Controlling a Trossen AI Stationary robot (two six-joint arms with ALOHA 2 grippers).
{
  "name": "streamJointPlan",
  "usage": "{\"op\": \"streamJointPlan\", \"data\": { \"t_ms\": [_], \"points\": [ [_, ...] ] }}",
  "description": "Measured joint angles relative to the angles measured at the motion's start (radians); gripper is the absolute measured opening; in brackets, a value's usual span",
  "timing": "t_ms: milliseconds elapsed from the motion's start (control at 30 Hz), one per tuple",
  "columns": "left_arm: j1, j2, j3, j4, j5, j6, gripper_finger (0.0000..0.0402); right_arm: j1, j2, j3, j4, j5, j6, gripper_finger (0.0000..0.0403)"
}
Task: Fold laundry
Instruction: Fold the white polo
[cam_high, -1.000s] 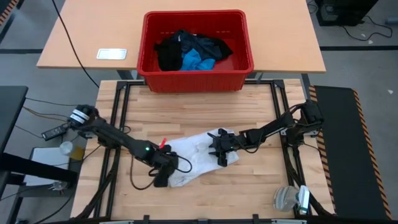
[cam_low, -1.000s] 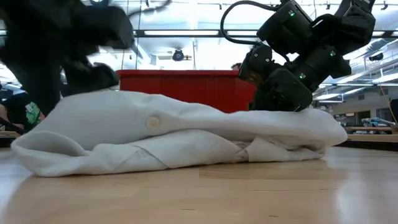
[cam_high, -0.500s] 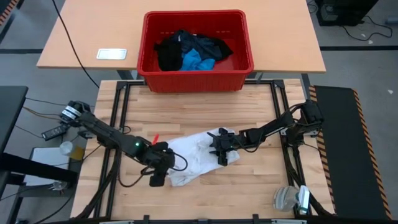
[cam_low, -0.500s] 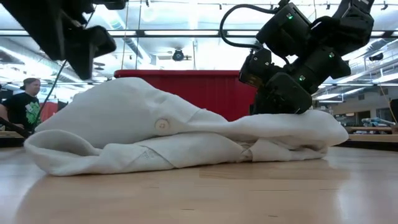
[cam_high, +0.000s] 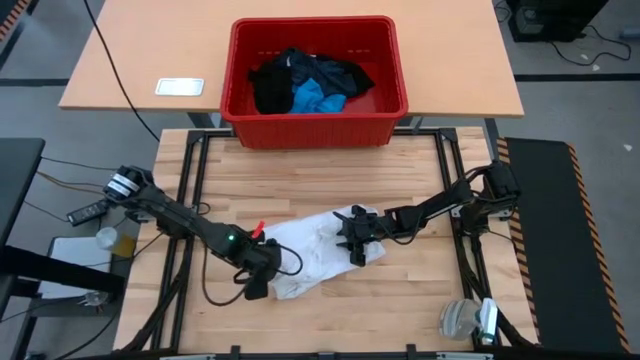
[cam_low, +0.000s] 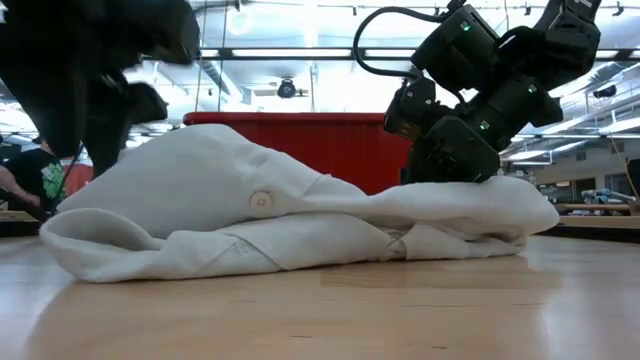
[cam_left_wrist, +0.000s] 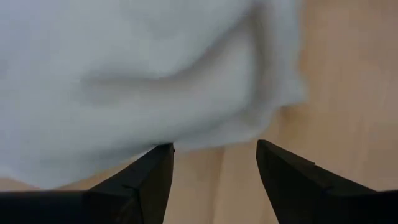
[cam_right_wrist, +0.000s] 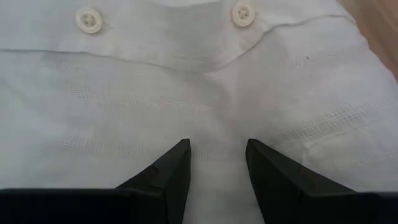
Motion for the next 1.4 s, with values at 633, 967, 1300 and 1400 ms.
{"op": "streamJointPlan", "data": {
  "t_ms": [633, 967, 1300, 1400],
  "points": [
    [0.065, 0.041, 0.000, 0.081, -0.141, -0.005, 0.0142, 0.000, 0.000, 0.000, 0.014, 0.001, -0.009, 0.0166],
    [0.063, 0.038, 0.000, 0.107, -0.127, 0.115, 0.0005, 0.000, 0.000, 0.000, 0.014, 0.001, -0.003, 0.0166],
    [0.059, -0.045, 0.102, -0.091, 0.034, 0.167, 0.0001, 0.000, 0.000, 0.000, 0.013, 0.001, -0.002, 0.0166],
    [0.048, -0.047, 0.103, -0.088, 0.173, 0.209, 0.0001, 0.000, 0.000, 0.000, 0.012, 0.002, -0.001, 0.0166]
  ]
}}
